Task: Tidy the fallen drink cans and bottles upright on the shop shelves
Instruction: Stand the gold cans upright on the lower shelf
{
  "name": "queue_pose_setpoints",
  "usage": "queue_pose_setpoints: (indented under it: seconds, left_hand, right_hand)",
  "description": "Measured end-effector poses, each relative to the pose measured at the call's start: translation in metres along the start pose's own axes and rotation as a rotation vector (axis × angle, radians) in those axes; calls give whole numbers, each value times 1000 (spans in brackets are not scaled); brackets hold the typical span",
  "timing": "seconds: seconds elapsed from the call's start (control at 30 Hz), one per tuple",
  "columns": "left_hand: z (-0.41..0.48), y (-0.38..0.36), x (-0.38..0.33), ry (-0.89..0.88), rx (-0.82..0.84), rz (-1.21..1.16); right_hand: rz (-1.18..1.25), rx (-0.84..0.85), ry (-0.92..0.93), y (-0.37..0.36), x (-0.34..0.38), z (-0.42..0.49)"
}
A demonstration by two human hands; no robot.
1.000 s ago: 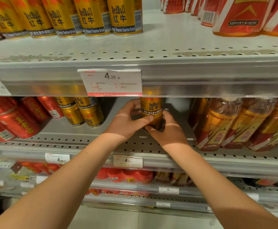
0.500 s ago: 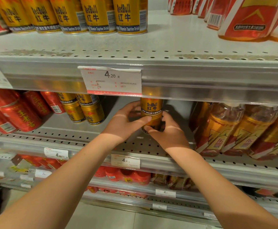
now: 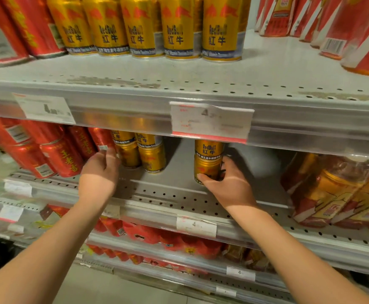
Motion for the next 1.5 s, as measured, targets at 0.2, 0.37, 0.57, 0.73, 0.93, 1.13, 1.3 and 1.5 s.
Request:
queue_pose_setpoints:
  seconds: [0.2,0.37,0.57,0.73,0.93,1.13,1.3,1.5]
  left_hand:
    - [30,-22,26,-101,452,-69]
    - [51,-27,32,-161,542,-183]
    - [61,-36,42,-190,633,-243]
    - [62,-40,44,-180,660,-292]
    - [58,-38,41,-187,657,-267]
    - [57,-34,40,-149,617,-211]
    - [54,-34,37,-116,578,-170]
    - [53,-33,34,-81,566,-149]
  right_hand:
    - [14,-27,-37,-34,23,2]
    - [-81,-124,-167,-51,30,-1]
    - [-55,-211,-240,-67,39,-8]
    - [-50,-253,-230,-74,48,-12]
    - [-112,-207,-228,-81,47,-12]
    - [-132,-164,-234,-80,42,-7]
    - [-137,-102,-219,-76,39,-3]
    - [-99,-66,-207,-75,39,-3]
Point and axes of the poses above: each hand's wrist, its own z-axis towards the middle knuckle, its own y-axis out of the back of the hand, x = y × z, the point moved 6 cm from there along z, towards the middle knuckle, and after that the axes turned 2 degrees about -y, right-handed, at the moved point
